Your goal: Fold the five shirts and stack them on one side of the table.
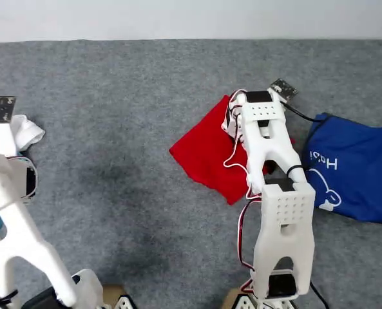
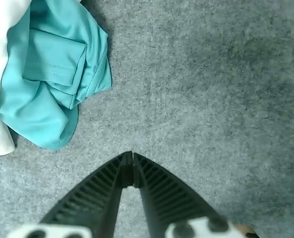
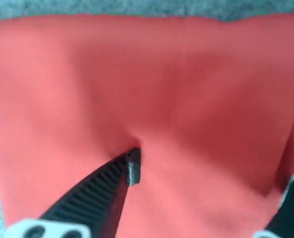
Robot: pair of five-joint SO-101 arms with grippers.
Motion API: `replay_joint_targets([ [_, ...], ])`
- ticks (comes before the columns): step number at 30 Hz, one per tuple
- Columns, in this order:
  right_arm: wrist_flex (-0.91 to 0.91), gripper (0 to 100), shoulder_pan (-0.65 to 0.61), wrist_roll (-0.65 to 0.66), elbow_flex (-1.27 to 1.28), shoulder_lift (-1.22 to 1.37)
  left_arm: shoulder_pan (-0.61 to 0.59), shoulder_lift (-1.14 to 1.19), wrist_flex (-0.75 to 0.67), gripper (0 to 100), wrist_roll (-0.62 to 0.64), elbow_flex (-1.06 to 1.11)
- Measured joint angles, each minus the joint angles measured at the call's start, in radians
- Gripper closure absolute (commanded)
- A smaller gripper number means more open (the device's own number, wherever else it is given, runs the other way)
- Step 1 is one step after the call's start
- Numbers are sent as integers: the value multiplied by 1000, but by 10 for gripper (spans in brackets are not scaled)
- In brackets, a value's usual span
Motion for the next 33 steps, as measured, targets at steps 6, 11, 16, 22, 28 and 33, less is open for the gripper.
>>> replay_joint_targets([
  [6,-15,741,0,0,-17,20,0,0,0,995,5,0],
  [11,-11,963,0,0,-23,21,0,0,0,995,5,0],
  [16,-9,990,3,0,-23,20,0,0,0,995,5,0],
  [22,89,990,23,35,-94,29,0,0,0,995,5,0],
  [28,229,990,34,215,-120,-34,0,0,0,995,5,0],
  [33,347,990,40,399,-120,-163,0,0,0,995,5,0],
])
